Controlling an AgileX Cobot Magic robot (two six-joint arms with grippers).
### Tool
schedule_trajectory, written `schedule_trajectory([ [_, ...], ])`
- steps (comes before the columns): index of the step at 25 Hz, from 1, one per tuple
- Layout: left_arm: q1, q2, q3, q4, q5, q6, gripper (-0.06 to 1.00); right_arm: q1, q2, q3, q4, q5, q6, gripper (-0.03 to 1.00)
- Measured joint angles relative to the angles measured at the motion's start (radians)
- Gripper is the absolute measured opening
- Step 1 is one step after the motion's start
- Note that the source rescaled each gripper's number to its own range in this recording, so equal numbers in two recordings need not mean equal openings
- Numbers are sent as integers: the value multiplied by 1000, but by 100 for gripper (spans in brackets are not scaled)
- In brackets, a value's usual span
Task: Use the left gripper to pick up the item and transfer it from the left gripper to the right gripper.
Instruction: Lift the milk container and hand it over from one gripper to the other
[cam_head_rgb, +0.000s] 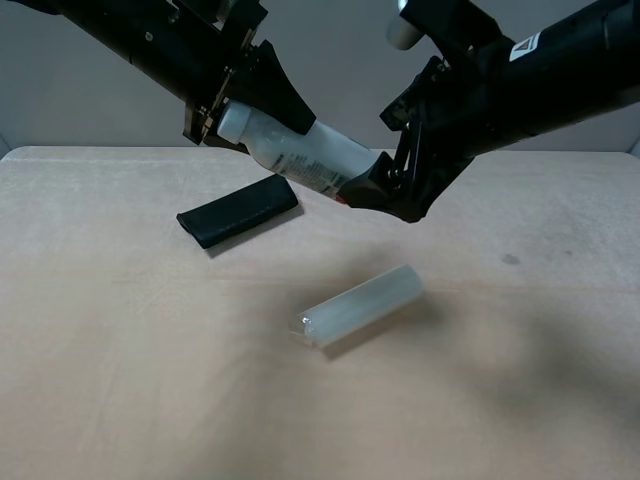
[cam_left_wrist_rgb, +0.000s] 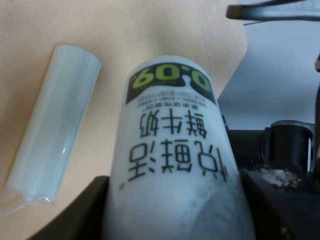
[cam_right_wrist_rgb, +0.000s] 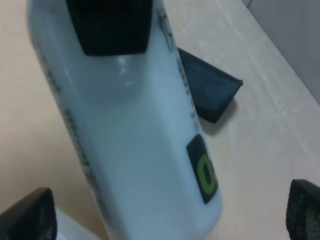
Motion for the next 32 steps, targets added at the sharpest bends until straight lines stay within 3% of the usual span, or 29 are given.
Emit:
schedule_trajectory([
  [7, 0, 0, 0, -16, 0, 0, 2, 0, 48, 0, 90, -11, -78, 100],
  [23, 0, 0, 0, -17, 0, 0, 2, 0, 149, 0, 453, -63, -359, 100],
  [32, 0, 0, 0, -17, 0, 0, 2, 0, 150, 0, 526, -66, -401, 100],
])
